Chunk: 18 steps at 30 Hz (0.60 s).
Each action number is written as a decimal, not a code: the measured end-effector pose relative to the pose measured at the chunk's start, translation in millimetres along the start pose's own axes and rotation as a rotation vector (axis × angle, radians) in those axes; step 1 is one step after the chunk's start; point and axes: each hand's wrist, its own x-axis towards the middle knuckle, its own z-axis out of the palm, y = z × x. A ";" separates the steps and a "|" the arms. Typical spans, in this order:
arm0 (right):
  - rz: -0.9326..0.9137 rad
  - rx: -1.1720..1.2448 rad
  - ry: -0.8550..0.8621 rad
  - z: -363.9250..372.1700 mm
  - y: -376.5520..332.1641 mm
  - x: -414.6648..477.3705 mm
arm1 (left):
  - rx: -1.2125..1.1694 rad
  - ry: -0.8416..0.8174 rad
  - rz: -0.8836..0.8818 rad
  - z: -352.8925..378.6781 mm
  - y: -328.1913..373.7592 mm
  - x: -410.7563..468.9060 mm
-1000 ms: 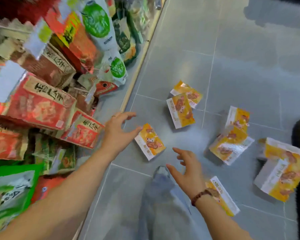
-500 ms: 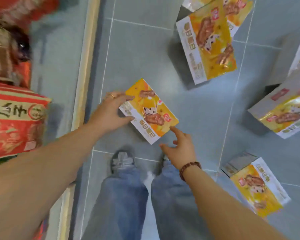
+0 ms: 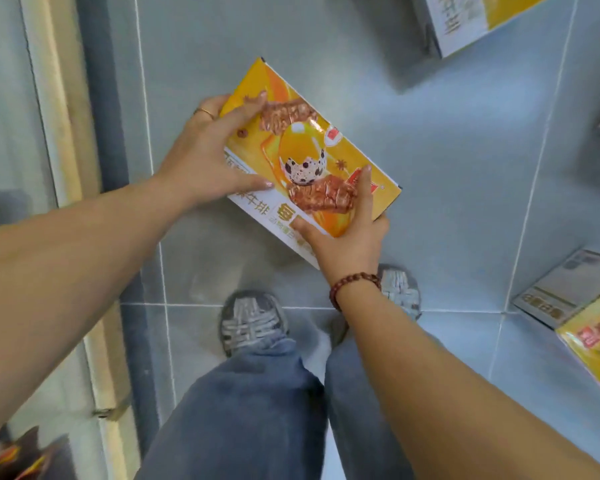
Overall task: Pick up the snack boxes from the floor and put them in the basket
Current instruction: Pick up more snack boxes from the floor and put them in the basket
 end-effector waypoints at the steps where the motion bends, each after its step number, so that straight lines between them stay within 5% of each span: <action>1: 0.012 -0.009 -0.002 -5.3 -6.2 -2.1 | 0.017 0.003 -0.011 -4.3 5.9 -4.1; 8: -0.181 -0.143 -0.012 -77.3 -99.3 -31.0 | 0.094 0.133 -0.039 -82.7 76.0 -51.8; 18: -0.538 -0.302 0.083 -222.4 -313.4 -175.9 | -0.119 0.445 -0.002 -257.1 254.0 -165.8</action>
